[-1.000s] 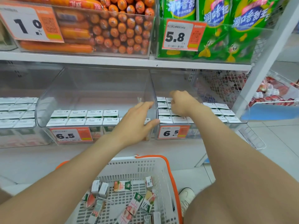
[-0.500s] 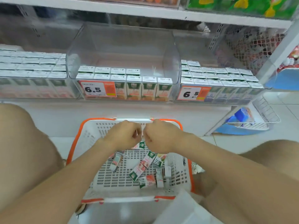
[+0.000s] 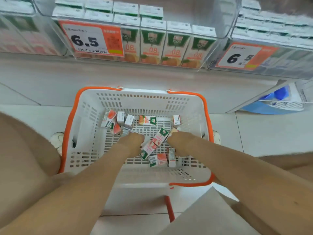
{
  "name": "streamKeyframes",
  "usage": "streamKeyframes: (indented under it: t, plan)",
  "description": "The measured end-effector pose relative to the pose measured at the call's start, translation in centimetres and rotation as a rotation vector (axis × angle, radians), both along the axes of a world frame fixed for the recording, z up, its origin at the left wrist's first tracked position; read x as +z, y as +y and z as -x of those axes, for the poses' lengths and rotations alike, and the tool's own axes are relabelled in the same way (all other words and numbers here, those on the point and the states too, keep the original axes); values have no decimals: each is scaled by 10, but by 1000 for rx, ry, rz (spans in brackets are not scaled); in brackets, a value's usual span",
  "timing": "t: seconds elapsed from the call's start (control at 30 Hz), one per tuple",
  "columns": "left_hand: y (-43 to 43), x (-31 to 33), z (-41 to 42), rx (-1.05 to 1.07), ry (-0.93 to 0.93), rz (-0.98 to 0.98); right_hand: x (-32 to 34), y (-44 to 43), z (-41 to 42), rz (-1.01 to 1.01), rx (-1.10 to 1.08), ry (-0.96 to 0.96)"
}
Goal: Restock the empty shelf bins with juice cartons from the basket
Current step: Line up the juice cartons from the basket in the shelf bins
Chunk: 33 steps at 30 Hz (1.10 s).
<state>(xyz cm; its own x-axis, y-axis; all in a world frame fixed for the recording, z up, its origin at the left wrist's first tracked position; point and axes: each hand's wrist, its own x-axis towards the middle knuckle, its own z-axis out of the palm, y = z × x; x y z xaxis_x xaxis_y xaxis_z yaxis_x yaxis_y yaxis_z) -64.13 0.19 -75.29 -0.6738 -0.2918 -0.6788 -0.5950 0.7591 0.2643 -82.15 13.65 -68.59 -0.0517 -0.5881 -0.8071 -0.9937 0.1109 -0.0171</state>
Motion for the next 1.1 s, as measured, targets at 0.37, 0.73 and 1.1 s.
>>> streamKeyframes:
  t: [0.37, 0.73, 1.1]
  plan:
    - [47, -65, 9, 136, -49, -3, -43, 20, 6, -10, 71, 32]
    - [33, -55, -3, 364, -106, -58, -22, -3, 49, 140, -447, -258]
    - [-27, 67, -7, 531, 276, -425, 89, -36, 24, 421, -631, -527]
